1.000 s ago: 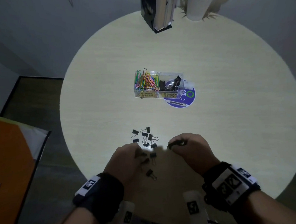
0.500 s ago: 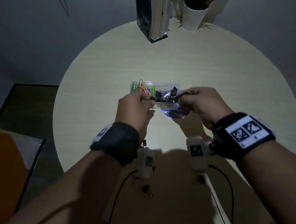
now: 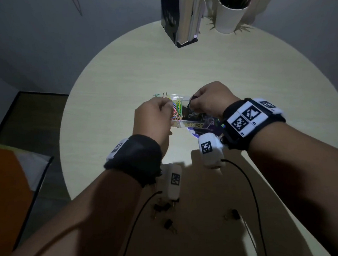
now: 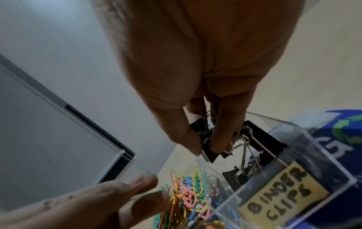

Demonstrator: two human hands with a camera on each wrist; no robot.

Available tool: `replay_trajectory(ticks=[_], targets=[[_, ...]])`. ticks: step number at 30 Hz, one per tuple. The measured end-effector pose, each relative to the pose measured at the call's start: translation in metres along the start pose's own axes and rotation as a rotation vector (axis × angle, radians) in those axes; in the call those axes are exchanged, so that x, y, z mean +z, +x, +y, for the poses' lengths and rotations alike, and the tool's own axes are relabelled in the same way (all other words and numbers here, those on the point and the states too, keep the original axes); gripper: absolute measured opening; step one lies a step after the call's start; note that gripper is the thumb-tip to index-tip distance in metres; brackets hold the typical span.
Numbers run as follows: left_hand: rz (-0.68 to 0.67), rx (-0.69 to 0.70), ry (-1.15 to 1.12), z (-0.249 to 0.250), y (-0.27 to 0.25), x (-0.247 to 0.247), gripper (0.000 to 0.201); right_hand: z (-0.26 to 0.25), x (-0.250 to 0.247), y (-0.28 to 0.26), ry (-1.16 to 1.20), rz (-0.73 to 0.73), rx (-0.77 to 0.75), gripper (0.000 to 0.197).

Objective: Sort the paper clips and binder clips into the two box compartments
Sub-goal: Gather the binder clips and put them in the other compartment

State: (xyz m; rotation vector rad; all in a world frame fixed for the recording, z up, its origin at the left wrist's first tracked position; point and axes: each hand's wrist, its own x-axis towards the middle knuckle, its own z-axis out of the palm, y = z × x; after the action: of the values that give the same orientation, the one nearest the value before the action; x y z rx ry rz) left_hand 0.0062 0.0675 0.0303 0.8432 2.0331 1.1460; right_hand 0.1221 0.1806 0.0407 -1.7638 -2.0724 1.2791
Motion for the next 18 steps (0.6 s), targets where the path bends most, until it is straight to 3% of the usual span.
replay_trajectory(ticks=[3, 8, 12, 15, 18], targets=[[0.014, -0.005, -0.048, -0.006, -0.009, -0.010, 0.014, -0.005, 0.004, 0.003, -0.114, -0.013, -0.023, 0.017], [0.045, 0.011, -0.098, -0.013, -0.019, -0.025, 0.013, -0.009, -0.004, 0.004, -0.080, -0.038, -0.004, 0.022], [0.041, 0.054, 0.065, -0.029, -0.027, -0.039, 0.013, -0.013, -0.015, -0.015, 0.059, 0.010, -0.009, 0.021], [-0.113, 0.063, 0.304, -0.054, -0.035, -0.048, 0.018, 0.008, -0.023, -0.055, 0.126, 0.111, -0.039, 0.014], [-0.390, 0.155, 0.667, -0.085, -0.052, -0.051, 0.049, 0.067, -0.017, -0.118, -0.141, 0.062, 0.031, 0.026]])
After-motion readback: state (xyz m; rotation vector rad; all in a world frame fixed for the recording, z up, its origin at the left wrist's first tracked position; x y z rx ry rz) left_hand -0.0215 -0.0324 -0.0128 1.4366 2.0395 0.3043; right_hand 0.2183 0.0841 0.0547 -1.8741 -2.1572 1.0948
